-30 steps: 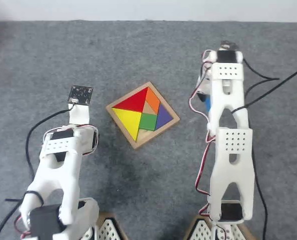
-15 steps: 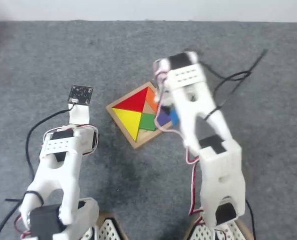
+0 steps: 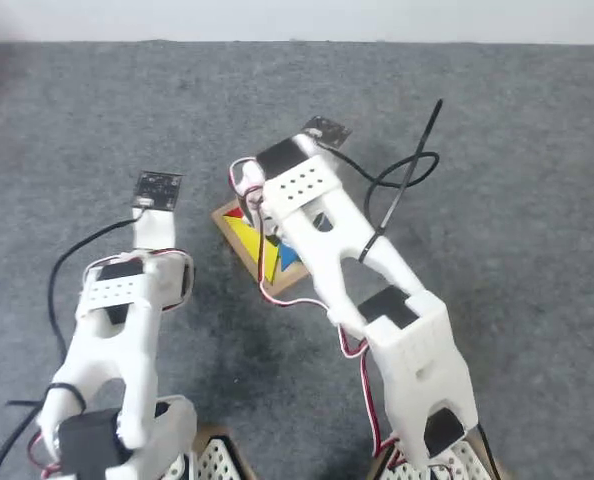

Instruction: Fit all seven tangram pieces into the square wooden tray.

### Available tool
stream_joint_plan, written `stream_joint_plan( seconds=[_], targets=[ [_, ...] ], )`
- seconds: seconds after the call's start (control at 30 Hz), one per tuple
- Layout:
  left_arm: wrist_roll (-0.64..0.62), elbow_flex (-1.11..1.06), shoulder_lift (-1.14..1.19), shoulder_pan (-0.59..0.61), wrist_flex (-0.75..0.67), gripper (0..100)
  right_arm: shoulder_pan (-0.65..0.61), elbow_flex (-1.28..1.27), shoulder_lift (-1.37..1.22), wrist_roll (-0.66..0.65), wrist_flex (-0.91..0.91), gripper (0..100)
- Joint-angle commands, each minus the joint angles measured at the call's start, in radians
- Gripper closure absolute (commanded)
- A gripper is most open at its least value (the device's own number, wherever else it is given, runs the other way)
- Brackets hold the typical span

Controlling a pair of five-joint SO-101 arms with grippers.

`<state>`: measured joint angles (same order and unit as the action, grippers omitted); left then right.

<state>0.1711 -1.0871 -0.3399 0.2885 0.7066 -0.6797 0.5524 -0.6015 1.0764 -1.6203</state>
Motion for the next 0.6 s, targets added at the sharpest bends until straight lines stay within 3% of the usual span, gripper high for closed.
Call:
stream_joint_plan(
  seconds=[0.0, 0.17, 0.57],
  targets=[
    [-0.100, 0.053, -0.008, 0.132, -0.032, 88, -0.022, 0.005, 0.039, 0.051, 0.025, 89.9],
    [-0.181, 0.064, -0.008, 0.203, -0.074, 88, -0.039, -0.006, -0.015, 0.132, 0.042, 89.7],
    [-0.183, 0.061, -0.008, 0.203, -0.081, 88, -0.047, -0.003, -0.058, 0.178, 0.062, 89.6]
  ],
)
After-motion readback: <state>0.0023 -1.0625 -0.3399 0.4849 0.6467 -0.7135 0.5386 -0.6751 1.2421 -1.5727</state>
